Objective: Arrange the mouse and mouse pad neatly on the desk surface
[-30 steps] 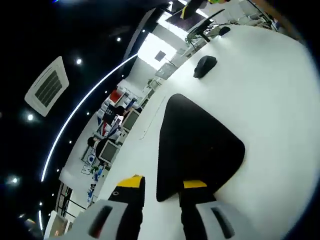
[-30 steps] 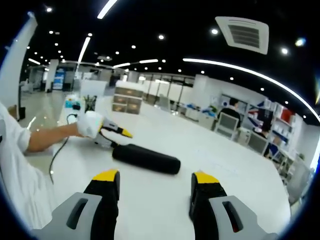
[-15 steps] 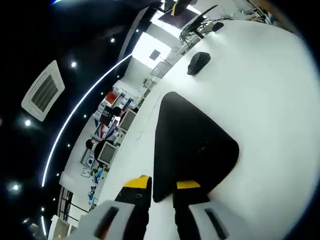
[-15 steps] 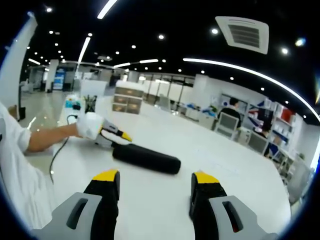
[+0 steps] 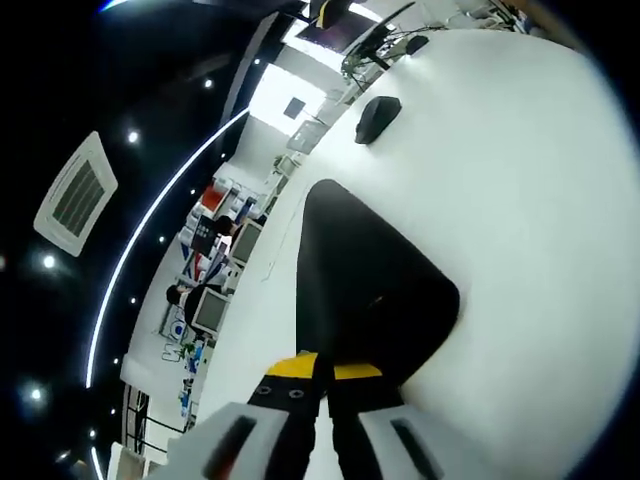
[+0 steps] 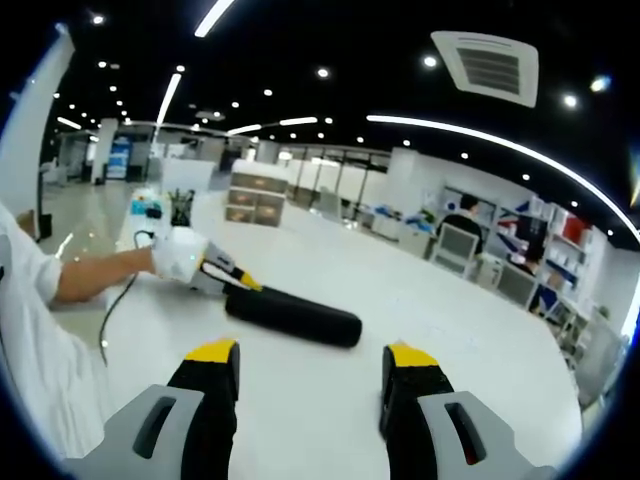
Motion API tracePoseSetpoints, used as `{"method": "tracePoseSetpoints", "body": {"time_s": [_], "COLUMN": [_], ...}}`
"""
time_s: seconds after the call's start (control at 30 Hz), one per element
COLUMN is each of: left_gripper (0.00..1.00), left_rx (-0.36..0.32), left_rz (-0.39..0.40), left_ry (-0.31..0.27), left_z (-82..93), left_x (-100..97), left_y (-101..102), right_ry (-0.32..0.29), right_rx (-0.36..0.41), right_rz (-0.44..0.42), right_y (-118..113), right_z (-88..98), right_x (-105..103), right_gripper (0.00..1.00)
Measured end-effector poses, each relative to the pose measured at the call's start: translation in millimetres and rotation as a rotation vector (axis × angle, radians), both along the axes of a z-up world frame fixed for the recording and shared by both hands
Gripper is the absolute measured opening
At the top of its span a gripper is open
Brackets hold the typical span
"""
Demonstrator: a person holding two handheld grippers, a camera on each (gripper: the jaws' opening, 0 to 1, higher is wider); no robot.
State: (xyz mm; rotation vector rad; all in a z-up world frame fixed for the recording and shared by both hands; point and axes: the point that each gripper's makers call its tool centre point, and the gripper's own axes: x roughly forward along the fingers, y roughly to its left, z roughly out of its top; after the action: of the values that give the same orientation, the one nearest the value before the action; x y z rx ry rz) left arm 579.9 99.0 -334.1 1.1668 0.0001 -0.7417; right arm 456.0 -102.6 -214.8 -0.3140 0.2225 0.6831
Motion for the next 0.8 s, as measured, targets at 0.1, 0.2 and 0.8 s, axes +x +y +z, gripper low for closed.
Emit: {"method": "tracePoseSetpoints", "body": {"time_s": [0.1,0.2,0.8], "left_gripper": [0.04,0.03,0.03], "left_rx": [0.030,0.036,0.015], "left_rz": [0.008,0.011,0.030], "left_ry": [-0.022,-0.024,-0.037], "left_z": [-1.4,-0.7,12.1], "left_x": [1.4,1.2,-1.2], "left_y": [2.3,2.9,5.0], "right_ry": [-0.001,-0.003,0.001], "right_rx": [0.000,0.000,-0.006], "right_rz": [0.001,0.000,0.002], "right_y": [-0.1,-0.6,-0.5], "right_z": [0.6,1.1,0.0], "right_x": [-0.1,-0.3,-0.1], "right_gripper": [0.55,0.55,0.55]}}
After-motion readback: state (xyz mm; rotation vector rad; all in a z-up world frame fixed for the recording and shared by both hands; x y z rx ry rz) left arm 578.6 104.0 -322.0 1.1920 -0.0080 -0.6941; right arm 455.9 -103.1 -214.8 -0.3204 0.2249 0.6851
